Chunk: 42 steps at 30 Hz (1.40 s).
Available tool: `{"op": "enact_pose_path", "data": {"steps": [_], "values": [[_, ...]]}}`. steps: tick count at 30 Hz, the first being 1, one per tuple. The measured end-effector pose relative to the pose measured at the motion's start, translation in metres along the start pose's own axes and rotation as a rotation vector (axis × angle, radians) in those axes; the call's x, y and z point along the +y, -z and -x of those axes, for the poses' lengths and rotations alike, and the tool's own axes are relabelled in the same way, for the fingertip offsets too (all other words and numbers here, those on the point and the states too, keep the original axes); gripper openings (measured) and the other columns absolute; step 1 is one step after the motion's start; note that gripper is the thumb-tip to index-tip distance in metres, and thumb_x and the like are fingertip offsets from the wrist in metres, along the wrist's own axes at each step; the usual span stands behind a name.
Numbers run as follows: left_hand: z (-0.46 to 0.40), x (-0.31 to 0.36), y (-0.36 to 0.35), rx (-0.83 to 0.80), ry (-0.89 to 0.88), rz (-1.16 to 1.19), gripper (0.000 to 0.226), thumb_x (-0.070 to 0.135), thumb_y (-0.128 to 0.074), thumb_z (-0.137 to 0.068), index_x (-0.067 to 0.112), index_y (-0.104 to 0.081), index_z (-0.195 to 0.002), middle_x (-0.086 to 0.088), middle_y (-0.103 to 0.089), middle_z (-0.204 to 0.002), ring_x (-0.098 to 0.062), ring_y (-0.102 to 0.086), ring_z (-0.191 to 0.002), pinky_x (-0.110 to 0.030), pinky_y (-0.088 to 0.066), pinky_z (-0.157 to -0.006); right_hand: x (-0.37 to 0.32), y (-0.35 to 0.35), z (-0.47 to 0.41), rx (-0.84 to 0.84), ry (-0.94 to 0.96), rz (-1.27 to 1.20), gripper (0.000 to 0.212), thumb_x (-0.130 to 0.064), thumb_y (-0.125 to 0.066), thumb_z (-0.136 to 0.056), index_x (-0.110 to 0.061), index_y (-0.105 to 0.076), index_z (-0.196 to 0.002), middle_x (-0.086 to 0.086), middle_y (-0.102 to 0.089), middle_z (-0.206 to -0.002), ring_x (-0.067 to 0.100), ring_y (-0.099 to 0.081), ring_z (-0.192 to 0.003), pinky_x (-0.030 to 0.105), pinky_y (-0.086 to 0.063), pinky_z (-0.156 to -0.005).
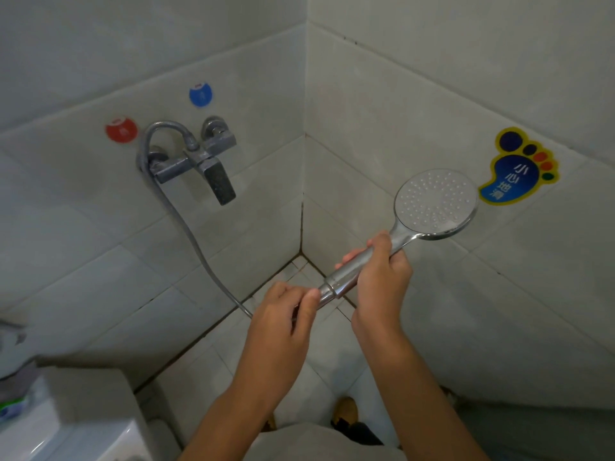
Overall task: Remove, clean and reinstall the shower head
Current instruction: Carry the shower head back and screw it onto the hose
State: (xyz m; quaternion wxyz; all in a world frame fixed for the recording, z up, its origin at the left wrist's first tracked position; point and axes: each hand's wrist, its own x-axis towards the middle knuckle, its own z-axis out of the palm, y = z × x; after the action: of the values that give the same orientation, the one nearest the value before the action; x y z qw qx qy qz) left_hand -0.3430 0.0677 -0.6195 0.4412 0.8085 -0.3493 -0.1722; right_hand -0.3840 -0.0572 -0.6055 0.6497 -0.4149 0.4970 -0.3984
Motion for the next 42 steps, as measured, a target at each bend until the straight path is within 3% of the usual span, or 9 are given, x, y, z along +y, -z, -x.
{"op": "enact_pose_path", "data": {"steps": [10, 14, 19, 24, 27, 29, 34, 38, 42], "values": [[0.0032, 0.0029, 0.0052, 0.041, -0.017, 0.05, 0.026, 0.032, -0.067, -0.084, 0.034, -0.059, -0.108, 0.017, -0.042, -0.096, -0.004, -0.051, -0.079, -0.012, -0.046, -0.065, 0.0006, 0.0004, 0.0011, 0.002, 0.008, 0.001, 0.027, -0.028, -0.045, -0.101, -0.005, -0.057, -0.095, 0.012, -0.065, -0.065, 0.024, -0.068, -0.057, 0.028, -0.055, -0.054], [0.0045, 0.0066, 0.0034, 0.011, 0.032, 0.04, 0.036, 0.051, -0.045, -0.088, 0.034, -0.055, -0.119, 0.015, -0.041, -0.094, -0.001, -0.049, -0.081, -0.009, -0.044, -0.068, 0.001, 0.0006, 0.0023, -0.002, 0.005, 0.003, 0.025, -0.028, -0.045, -0.101, -0.006, -0.057, -0.096, 0.012, -0.065, -0.067, 0.026, -0.069, -0.061, 0.031, -0.057, -0.057], [0.0052, 0.0038, 0.0041, -0.002, -0.016, 0.008, 0.014, 0.035, -0.057, -0.09, 0.036, -0.058, -0.104, 0.016, -0.042, -0.092, -0.002, -0.049, -0.081, -0.01, -0.044, -0.069, 0.003, 0.0007, 0.0028, 0.006, 0.015, 0.012, 0.025, -0.029, -0.046, -0.101, -0.009, -0.057, -0.094, 0.009, -0.065, -0.064, 0.024, -0.068, -0.059, 0.032, -0.058, -0.058], [0.0055, 0.001, 0.0026, 0.016, 0.007, 0.047, 0.031, 0.03, -0.072, -0.081, 0.035, -0.053, -0.104, 0.014, -0.039, -0.096, -0.006, -0.049, -0.076, -0.014, -0.046, -0.063, 0.0039, 0.002, 0.0029, 0.009, 0.004, 0.017, 0.026, -0.031, -0.045, -0.101, -0.01, -0.058, -0.093, 0.007, -0.066, -0.064, 0.024, -0.069, -0.061, 0.035, -0.061, -0.064], [0.0062, 0.0046, 0.0018, -0.011, 0.035, 0.047, 0.034, 0.052, -0.052, -0.085, 0.037, -0.05, -0.115, 0.016, -0.037, -0.097, -0.001, -0.048, -0.08, -0.011, -0.044, -0.066, 0.003, 0.0009, 0.0031, 0.007, 0.016, 0.02, 0.025, -0.03, -0.045, -0.101, -0.012, -0.056, -0.088, 0.008, -0.065, -0.063, 0.026, -0.069, -0.06, 0.037, -0.059, -0.062], [0.0057, 0.0061, 0.0014, -0.018, 0.006, 0.015, 0.032, 0.05, -0.037, -0.09, 0.034, -0.055, -0.11, 0.014, -0.038, -0.093, 0.002, -0.047, -0.082, -0.007, -0.041, -0.068, 0.0026, 0.0002, 0.003, 0.009, 0.017, 0.019, 0.025, -0.03, -0.046, -0.101, -0.012, -0.056, -0.087, 0.009, -0.065, -0.062, 0.024, -0.068, -0.058, 0.037, -0.058, -0.061], [0.0052, 0.0044, 0.001, 0.015, -0.021, 0.023, 0.01, 0.033, -0.055, -0.092, 0.031, -0.056, -0.102, 0.014, -0.04, -0.095, -0.002, -0.049, -0.083, -0.011, -0.045, -0.069, 0.0033, 0.001, 0.0024, 0.006, 0.02, 0.016, 0.024, -0.03, -0.045, -0.102, -0.013, -0.056, -0.089, 0.007, -0.065, -0.062, 0.024, -0.068, -0.059, 0.038, -0.06, -0.064], [0.0055, 0.0032, 0.0005, 0.038, -0.02, 0.063, 0.026, 0.029, -0.067, -0.085, 0.034, -0.048, -0.102, 0.013, -0.038, -0.096, -0.003, -0.048, -0.08, -0.012, -0.046, -0.065, 0.0037, 0.0019, 0.0004, 0.018, 0.019, 0.009, 0.025, -0.03, -0.046, -0.101, -0.01, -0.057, -0.091, 0.007, -0.065, -0.063, 0.024, -0.068, -0.059, 0.036, -0.059, -0.063], [0.0036, 0.0065, -0.0008, -0.033, 0.031, 0.039, 0.036, 0.054, -0.039, -0.088, 0.038, -0.045, -0.12, 0.011, -0.036, -0.098, 0.002, -0.046, -0.083, -0.008, -0.043, -0.069, 0.0028, 0.0017, 0.0007, 0.012, 0.027, 0.012, 0.025, -0.029, -0.046, -0.101, -0.01, -0.056, -0.089, 0.005, -0.064, -0.058, 0.022, -0.067, -0.055, 0.033, -0.057, -0.058]]}}
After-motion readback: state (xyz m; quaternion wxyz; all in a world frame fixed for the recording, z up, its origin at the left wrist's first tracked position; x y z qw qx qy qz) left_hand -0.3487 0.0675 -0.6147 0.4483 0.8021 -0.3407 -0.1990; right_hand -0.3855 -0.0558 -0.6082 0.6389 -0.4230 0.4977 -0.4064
